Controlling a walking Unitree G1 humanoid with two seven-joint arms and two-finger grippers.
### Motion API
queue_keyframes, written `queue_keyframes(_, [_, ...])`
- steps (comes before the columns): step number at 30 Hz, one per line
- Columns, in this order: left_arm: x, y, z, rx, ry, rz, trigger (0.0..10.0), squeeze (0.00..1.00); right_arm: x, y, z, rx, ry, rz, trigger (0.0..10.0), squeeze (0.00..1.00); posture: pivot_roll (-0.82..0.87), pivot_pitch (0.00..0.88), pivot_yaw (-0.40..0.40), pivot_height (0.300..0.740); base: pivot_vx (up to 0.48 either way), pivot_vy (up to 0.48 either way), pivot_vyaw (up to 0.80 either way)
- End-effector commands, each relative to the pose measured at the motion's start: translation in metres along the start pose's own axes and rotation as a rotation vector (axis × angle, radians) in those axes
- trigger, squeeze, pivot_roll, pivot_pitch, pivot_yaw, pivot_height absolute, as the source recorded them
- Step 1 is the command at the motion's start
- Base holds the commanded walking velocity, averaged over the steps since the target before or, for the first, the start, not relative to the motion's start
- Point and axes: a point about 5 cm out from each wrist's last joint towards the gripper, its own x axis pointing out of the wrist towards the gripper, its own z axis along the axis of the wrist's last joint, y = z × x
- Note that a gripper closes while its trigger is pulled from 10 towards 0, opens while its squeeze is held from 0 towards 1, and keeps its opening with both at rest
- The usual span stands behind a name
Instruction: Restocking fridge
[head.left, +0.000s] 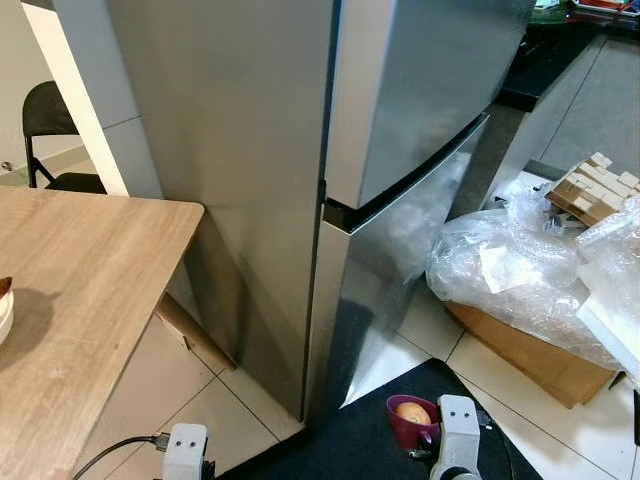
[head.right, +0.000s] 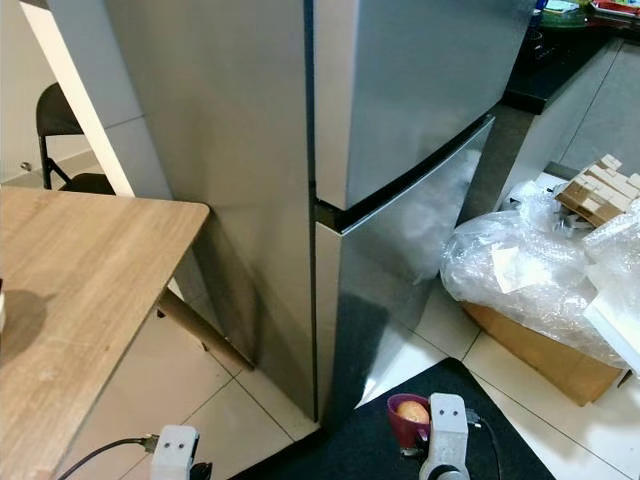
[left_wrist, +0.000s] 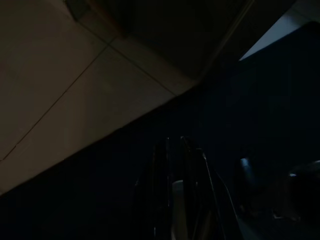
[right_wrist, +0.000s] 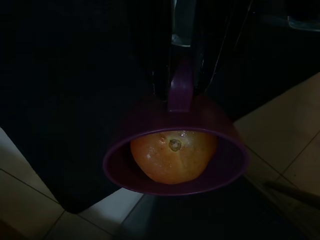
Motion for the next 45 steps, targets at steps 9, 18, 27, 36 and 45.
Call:
queue_keyframes(9, [0.019,-0.013,0.054,-0.035,-0.228,0.03,10.0,0.0,-0.001,-0.003,0.001,0.007,-0.011,-0.018,10.0,0.0,-0.11,0.033,-0.012,0.74,0.0,0.0,0.0])
queue_keyframes(18, [0.022,-0.039,0.081,0.208,-0.331,-0.334,10.0,0.0,0.001,0.001,0.004,0.006,-0.02,-0.01,10.0,0.0,-0.11,0.037,-0.011,0.74,0.0,0.0,0.0])
queue_keyframes(27, [0.025,-0.016,0.122,0.209,-0.474,-0.267,10.0,0.0,0.005,0.0,0.02,-0.001,-0.089,0.004,10.0,0.0,-0.12,0.068,-0.015,0.74,0.0,0.0,0.0])
queue_keyframes(36, [0.028,-0.038,0.168,0.139,-0.623,-0.396,10.0,0.0,0.005,0.0,0.028,0.003,-0.143,0.009,10.0,0.0,-0.12,0.119,-0.018,0.74,0.0,0.0,0.0])
queue_keyframes(45, [0.028,-0.068,0.183,0.24,-0.631,-0.564,10.0,0.0,0.004,0.0,0.026,0.009,-0.156,0.009,10.0,0.0,-0.13,0.144,0.001,0.74,0.0,0.0,0.0])
